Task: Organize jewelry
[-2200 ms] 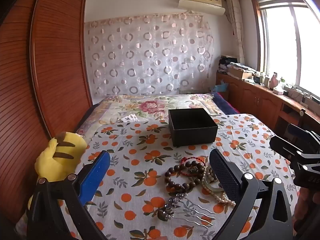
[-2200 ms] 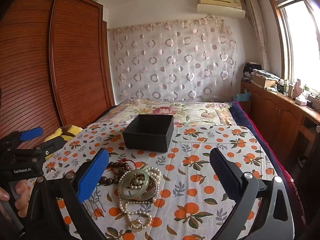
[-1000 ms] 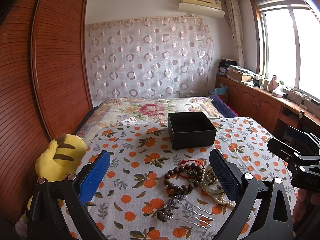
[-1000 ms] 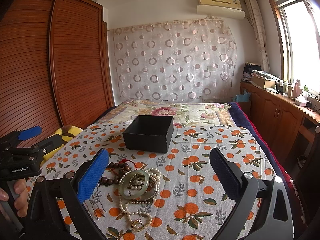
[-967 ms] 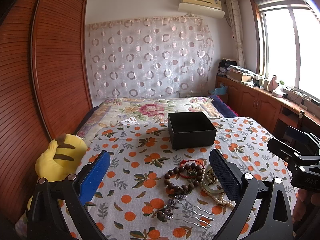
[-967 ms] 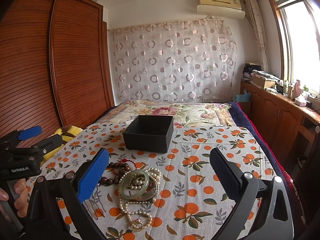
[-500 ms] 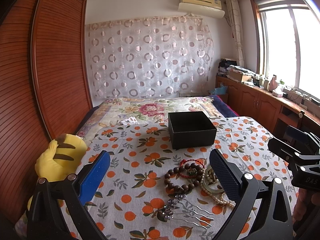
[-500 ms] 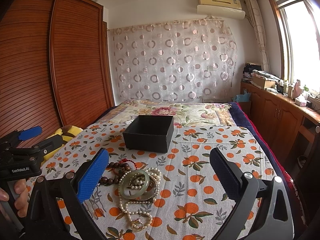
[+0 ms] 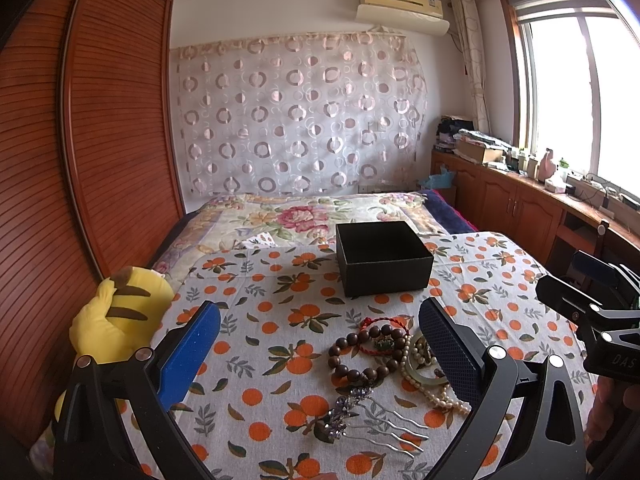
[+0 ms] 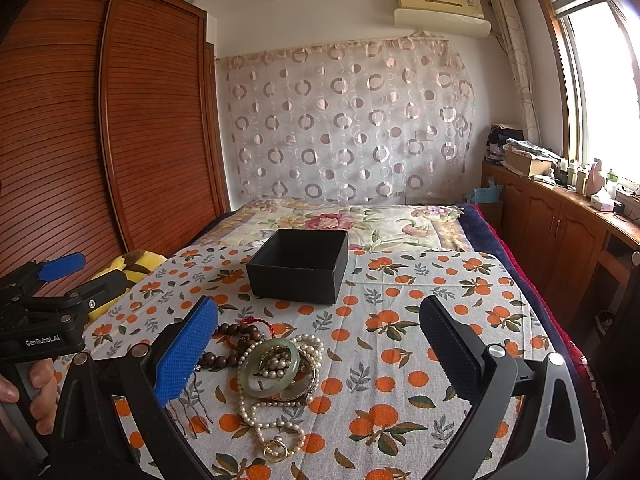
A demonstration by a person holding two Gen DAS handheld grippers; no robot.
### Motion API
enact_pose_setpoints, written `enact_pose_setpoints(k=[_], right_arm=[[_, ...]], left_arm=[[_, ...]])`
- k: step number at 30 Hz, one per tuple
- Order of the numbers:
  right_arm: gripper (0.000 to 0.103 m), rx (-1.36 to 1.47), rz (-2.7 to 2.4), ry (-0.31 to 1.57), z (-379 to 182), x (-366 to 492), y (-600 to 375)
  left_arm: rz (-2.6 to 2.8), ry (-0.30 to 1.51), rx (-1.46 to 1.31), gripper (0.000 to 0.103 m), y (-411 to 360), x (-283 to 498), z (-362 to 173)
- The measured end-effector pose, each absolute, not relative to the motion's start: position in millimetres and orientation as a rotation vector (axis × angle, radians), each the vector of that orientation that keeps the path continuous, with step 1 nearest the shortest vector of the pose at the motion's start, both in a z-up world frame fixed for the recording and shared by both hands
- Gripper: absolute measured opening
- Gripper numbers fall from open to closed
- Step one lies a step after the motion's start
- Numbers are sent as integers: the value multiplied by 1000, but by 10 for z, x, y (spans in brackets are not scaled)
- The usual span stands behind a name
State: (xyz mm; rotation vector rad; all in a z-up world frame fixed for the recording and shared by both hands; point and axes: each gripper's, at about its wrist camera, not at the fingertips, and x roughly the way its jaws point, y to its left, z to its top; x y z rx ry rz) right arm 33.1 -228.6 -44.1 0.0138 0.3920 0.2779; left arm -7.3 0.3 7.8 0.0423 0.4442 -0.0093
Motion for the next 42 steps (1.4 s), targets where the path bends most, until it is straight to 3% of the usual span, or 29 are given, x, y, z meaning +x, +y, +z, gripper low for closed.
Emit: enact_pose_setpoints(k=[28,42], right_arm=[[101,14,280,402,-460,342,-2275],[99,-45,334,508,-831,457,-2341]], left_arm=[[-14,454,44,96,-15,-48,51],[-69,599,33,96,107,136,-438]])
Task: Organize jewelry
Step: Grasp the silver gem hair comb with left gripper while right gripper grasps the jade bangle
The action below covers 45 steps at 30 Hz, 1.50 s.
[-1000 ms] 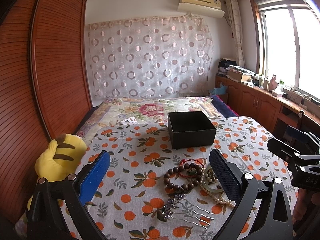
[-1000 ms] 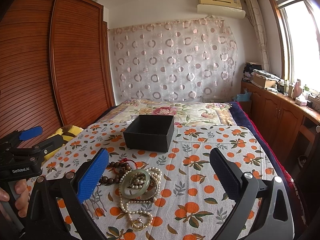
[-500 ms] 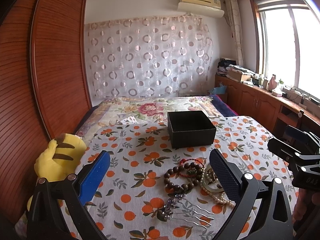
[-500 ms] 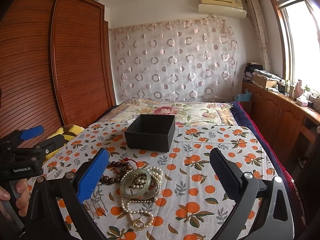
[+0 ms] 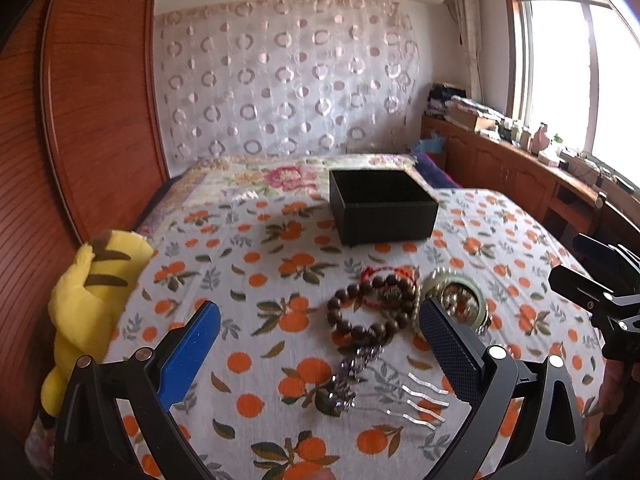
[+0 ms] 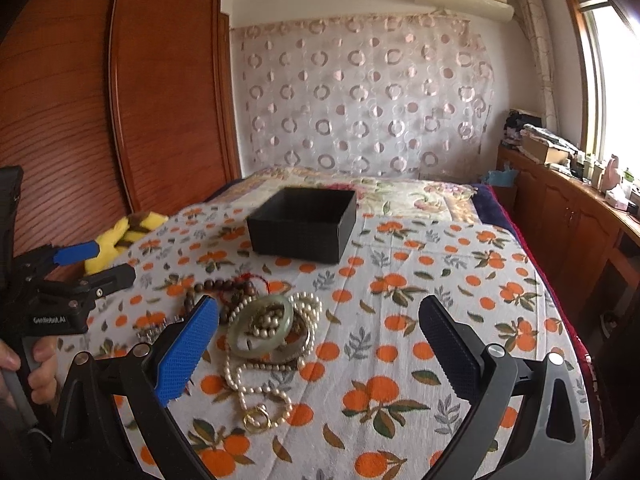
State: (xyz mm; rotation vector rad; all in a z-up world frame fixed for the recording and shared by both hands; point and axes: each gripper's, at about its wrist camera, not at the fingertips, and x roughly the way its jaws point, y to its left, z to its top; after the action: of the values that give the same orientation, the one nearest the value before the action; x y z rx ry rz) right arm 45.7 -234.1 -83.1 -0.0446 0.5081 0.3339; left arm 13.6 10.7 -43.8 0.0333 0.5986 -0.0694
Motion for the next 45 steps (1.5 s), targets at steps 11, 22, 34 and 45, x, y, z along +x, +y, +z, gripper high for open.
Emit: enact_pose_setpoints(k=[11,22,34,45], right_arm=[[49,-69,444,668,-1158,740,-2218],[33,-110,486,773,-1303,1176,-1977],[10,-136,495,765,-1261,1206,-2013],[10,-131,451,669,-999,1100,-2255]], left_arm=[[-116,709,58,96,117,229,-768],[-162,758,47,96,165,269,-915],[-263,823,-31,57,212,388,-976],[-322,869,1,25,125,460,-1031]])
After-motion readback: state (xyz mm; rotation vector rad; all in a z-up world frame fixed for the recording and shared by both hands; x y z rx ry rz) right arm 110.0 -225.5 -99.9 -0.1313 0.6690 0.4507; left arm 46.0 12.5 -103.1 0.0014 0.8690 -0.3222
